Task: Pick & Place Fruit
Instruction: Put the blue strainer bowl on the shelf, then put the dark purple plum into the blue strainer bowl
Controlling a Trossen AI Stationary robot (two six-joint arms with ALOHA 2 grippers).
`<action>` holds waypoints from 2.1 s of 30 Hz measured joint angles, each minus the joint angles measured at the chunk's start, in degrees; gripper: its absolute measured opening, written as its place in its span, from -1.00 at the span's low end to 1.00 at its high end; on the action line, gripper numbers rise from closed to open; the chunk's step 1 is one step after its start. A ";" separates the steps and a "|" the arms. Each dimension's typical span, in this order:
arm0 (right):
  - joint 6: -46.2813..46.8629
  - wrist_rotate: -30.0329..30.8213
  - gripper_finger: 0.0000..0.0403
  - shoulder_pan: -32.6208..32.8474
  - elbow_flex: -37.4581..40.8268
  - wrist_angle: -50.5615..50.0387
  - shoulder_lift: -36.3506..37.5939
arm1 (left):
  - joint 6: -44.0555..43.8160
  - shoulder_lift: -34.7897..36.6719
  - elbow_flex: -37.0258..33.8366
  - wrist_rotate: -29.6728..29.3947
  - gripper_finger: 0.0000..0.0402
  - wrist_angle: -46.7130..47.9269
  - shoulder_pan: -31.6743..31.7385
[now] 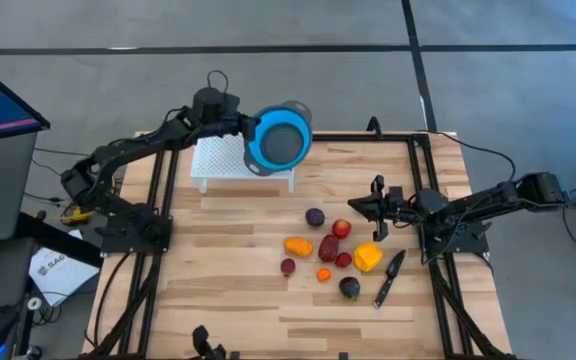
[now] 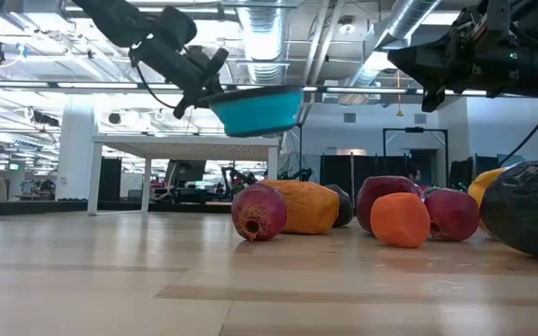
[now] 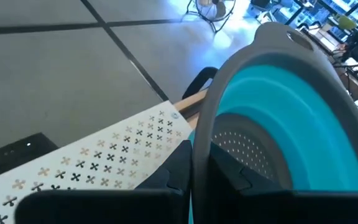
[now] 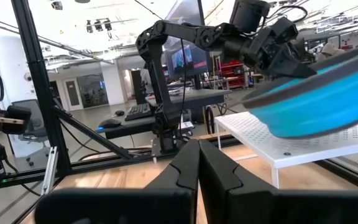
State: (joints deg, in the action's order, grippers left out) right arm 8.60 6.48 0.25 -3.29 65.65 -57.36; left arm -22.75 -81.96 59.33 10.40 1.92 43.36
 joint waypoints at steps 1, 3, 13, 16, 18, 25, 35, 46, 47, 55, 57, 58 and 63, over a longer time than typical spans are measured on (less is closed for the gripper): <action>0.01 0.00 -1.00 0.00 0.00 -0.02 0.00 | 0.47 0.29 0.00 -0.12 -0.88 0.03 0.17; 0.00 0.00 -1.00 0.00 0.00 -0.02 0.00 | 1.81 1.10 0.00 -1.57 -0.89 -0.01 0.24; -0.14 0.00 -1.00 0.00 0.00 -0.02 0.00 | 3.04 0.04 -0.03 -5.56 -0.88 0.48 1.60; -0.08 0.00 -1.00 0.00 0.00 -0.02 0.00 | 3.04 -0.32 -0.07 -5.69 -0.88 0.13 1.77; 0.01 0.00 -1.00 0.00 0.00 -0.02 0.00 | 3.07 -0.36 -0.07 -6.05 -0.87 0.13 1.77; 0.02 0.00 -1.00 0.00 0.00 0.00 0.00 | 3.30 -0.39 -0.07 -6.37 -0.80 0.10 1.74; 0.02 0.00 -1.00 0.00 0.00 0.00 0.00 | 3.00 -0.39 -0.07 -6.39 -0.70 0.47 1.74; 0.02 0.00 -1.00 -0.01 0.00 0.02 0.00 | 3.02 -0.41 -0.07 -4.60 -0.51 2.60 2.97; 0.04 0.00 -1.00 0.00 0.00 0.02 0.00 | 3.02 -0.41 -0.07 -4.33 -0.51 2.64 2.97; 0.05 0.00 -1.00 -0.02 0.00 0.00 0.00 | 3.28 -0.41 -0.07 -3.97 -0.39 3.37 3.56; 0.36 0.00 -1.00 0.00 0.00 0.01 0.00 | 3.48 -0.41 -0.07 -3.98 -0.30 3.89 3.74; 0.46 0.00 -1.00 -0.02 0.00 0.00 0.00 | 3.50 -0.41 -0.07 -3.98 -0.25 4.10 3.86; 0.47 0.00 -1.00 -0.02 -0.02 0.00 0.00 | 4.61 -0.09 -0.07 -3.95 0.02 4.77 3.97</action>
State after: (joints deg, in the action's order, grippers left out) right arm 9.07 6.48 0.23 -3.31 65.65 -57.36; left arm -18.14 -82.04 59.27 6.45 6.68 47.33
